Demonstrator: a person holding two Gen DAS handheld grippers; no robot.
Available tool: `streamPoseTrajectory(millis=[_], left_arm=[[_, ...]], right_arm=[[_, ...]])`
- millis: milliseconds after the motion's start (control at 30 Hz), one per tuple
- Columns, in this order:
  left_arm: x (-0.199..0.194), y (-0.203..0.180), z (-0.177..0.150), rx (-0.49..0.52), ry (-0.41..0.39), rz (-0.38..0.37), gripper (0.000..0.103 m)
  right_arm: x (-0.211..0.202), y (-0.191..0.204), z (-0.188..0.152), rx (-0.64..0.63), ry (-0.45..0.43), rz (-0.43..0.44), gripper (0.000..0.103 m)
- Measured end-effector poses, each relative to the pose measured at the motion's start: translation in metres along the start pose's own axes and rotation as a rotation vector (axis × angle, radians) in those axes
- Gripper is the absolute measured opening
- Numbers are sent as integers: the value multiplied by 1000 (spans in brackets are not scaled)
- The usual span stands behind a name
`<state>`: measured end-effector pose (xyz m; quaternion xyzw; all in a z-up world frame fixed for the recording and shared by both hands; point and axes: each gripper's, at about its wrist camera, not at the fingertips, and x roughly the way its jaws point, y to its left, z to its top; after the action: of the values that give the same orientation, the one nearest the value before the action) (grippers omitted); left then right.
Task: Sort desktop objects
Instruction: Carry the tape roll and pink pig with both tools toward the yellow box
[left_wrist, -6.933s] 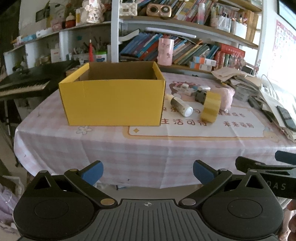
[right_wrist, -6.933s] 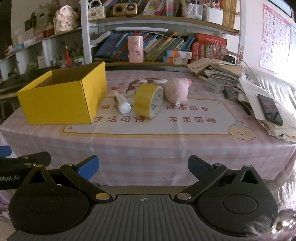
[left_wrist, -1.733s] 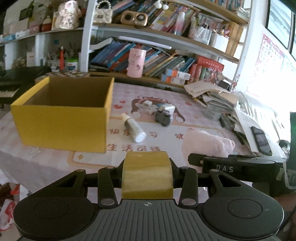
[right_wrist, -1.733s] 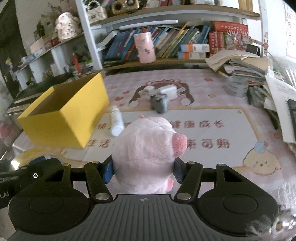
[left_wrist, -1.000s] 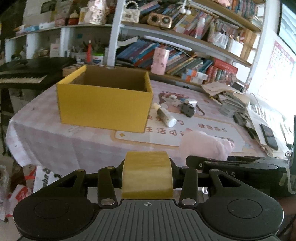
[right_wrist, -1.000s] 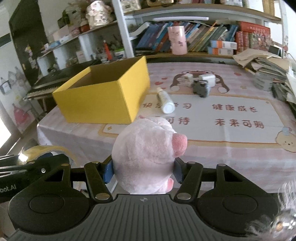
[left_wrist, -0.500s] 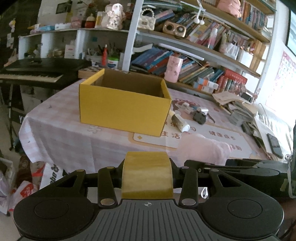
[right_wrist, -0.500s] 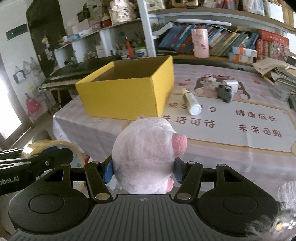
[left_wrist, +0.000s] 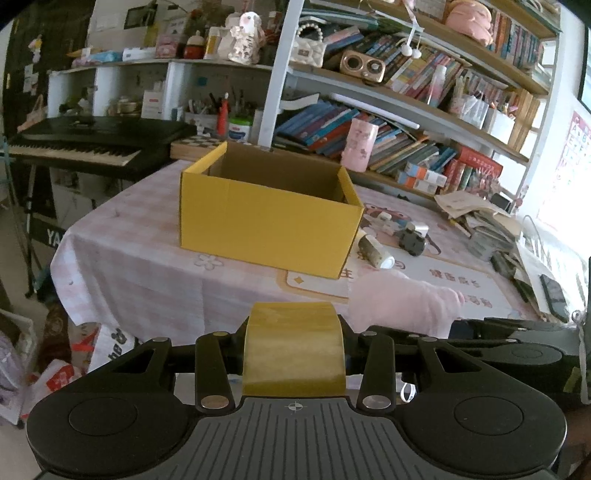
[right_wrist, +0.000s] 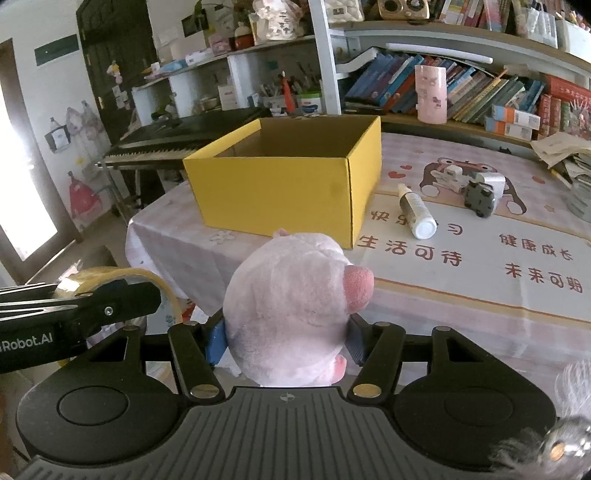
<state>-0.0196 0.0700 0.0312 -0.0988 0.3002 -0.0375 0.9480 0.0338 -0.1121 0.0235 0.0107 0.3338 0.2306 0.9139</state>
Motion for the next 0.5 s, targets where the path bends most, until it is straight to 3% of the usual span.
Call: streamPoseTrajectory(millis=[500], left_arm=[[10, 13, 11, -51, -19, 9, 40]], right_arm=[[15, 9, 16, -75, 2, 5, 58]])
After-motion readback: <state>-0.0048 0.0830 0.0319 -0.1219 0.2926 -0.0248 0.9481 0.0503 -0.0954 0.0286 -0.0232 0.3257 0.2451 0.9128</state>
